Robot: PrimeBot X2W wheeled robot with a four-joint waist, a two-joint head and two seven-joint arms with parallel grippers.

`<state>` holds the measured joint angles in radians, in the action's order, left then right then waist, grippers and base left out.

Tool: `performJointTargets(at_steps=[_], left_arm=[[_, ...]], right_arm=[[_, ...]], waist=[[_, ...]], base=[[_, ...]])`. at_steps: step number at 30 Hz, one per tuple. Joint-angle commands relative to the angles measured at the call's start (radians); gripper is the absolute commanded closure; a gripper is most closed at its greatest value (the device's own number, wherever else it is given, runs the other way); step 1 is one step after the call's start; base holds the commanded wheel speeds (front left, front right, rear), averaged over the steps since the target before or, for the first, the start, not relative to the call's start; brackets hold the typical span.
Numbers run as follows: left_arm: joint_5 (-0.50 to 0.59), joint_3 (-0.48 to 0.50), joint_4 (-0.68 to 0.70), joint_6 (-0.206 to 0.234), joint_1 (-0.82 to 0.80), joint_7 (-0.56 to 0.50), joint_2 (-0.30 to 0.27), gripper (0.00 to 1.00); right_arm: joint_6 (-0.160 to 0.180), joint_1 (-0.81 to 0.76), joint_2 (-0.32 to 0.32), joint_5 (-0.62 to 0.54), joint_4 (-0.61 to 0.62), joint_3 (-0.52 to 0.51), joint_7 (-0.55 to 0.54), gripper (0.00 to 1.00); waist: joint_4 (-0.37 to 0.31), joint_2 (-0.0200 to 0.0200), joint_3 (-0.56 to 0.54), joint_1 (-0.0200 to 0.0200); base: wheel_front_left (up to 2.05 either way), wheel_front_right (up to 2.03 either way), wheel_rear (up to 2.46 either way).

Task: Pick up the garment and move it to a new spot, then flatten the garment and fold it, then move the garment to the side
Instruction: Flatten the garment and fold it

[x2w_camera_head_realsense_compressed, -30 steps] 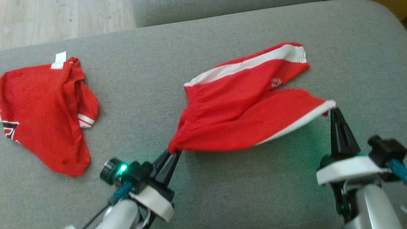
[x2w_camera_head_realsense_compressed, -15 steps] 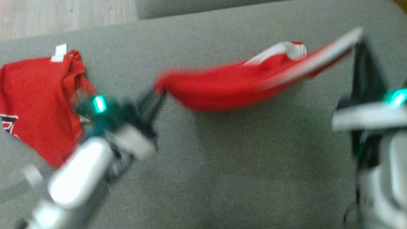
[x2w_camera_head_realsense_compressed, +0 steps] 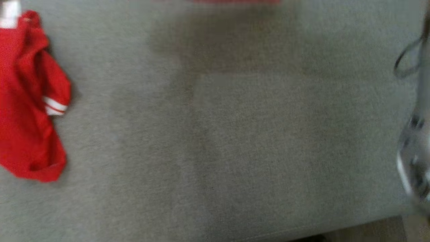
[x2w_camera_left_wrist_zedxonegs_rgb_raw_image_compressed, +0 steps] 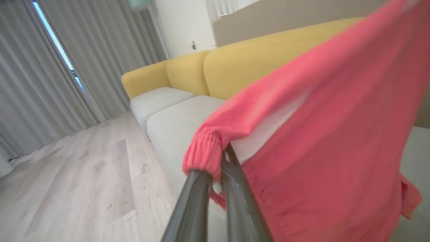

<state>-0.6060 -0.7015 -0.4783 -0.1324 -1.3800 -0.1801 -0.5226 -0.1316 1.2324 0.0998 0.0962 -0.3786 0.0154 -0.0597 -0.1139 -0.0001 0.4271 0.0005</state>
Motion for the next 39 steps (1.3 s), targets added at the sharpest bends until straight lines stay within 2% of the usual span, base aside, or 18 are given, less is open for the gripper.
performJointTargets(at_steps=[1, 5, 9, 14, 15, 21, 24, 30, 33, 36, 38, 39], left_arm=[[0.011, 0.05, -0.02, 0.002, -0.116, 0.03, -0.04, 1.0], [0.007, 0.026, -0.137, 0.002, -0.265, 0.144, -0.008, 1.0], [-0.015, -0.02, -0.224, 0.002, -0.304, 0.276, 0.036, 1.0], [-0.075, -0.142, -0.268, 0.002, -0.223, 0.382, 0.078, 1.0], [-0.075, -0.142, -0.268, 0.002, -0.223, 0.382, 0.078, 1.0], [-0.162, -0.291, -0.244, 0.002, -0.05, 0.429, 0.079, 1.0], [-0.199, -0.356, -0.213, 0.002, 0.013, 0.436, 0.055, 1.0], [-0.255, -0.401, -0.175, 0.002, 0.076, 0.441, 0.024, 1.0], [-0.247, -0.402, -0.15, 0.002, 0.111, 0.441, 0.042, 1.0], [-0.232, -0.39, -0.131, 0.002, 0.159, 0.442, 0.086, 1.0], [-0.218, -0.382, -0.122, 0.002, 0.189, 0.442, 0.123, 1.0], [-0.205, -0.383, -0.117, 0.002, 0.2, 0.442, 0.142, 1.0]], right_arm=[[0.001, 0.092, -0.024, -0.018, -0.023, -0.024, 0.041, 1.0], [0.001, 0.248, -0.038, -0.082, -0.195, -0.094, 0.166, 1.0], [0.001, 0.284, -0.044, -0.125, -0.344, -0.133, 0.251, 1.0], [0.001, 0.217, -0.044, -0.156, -0.489, -0.128, 0.29, 1.0], [0.001, 0.217, -0.044, -0.156, -0.489, -0.128, 0.29, 1.0], [0.001, 0.084, -0.011, -0.156, -0.634, -0.049, 0.304, 1.0], [0.001, 0.044, 0.008, -0.132, -0.67, -0.014, 0.31, 1.0], [0.001, -0.014, 0.024, -0.066, -0.699, 0.038, 0.318, 1.0], [0.001, -0.05, 0.022, -0.025, -0.7, 0.057, 0.32, 1.0], [0.001, -0.089, 0.018, 0.026, -0.687, 0.057, 0.321, 1.0], [0.001, -0.115, 0.015, 0.059, -0.657, 0.054, 0.321, 0.0], [0.001, -0.127, 0.014, 0.073, -0.645, 0.055, 0.321, 0.0]], waist=[[-0.042, 0.0001, 0.066, -0.0005], [-0.049, 0.0001, 0.11, -0.0005], [-0.034, 0.0001, 0.133, -0.0005], [0.002, 0.0001, 0.147, -0.0005], [0.002, 0.0001, 0.147, -0.0005], [0.03, 0.0001, 0.112, -0.0005], [0.037, 0.0001, 0.089, -0.0005], [0.049, 0.0001, 0.025, -0.0005], [0.052, 0.0001, -0.022, -0.0005], [0.049, 0.0001, -0.07, -0.0005], [0.039, 0.0001, -0.093, -0.0005], [0.032, 0.0001, -0.102, -0.0005]], base=[[0.0, 0.0, 0.0], [0.0, 0.0, 0.0], [0.0, 0.0, 0.0], [0.0, 0.0, 0.0], [0.0, 0.0, 0.0], [0.0, 0.0, 0.0], [0.0, 0.0, 0.0], [0.0, 0.0, 0.0], [0.0, 0.0, 0.0], [0.0, 0.0, 0.0], [0.0, 0.0, 0.0], [0.0, 0.0, 0.0]])
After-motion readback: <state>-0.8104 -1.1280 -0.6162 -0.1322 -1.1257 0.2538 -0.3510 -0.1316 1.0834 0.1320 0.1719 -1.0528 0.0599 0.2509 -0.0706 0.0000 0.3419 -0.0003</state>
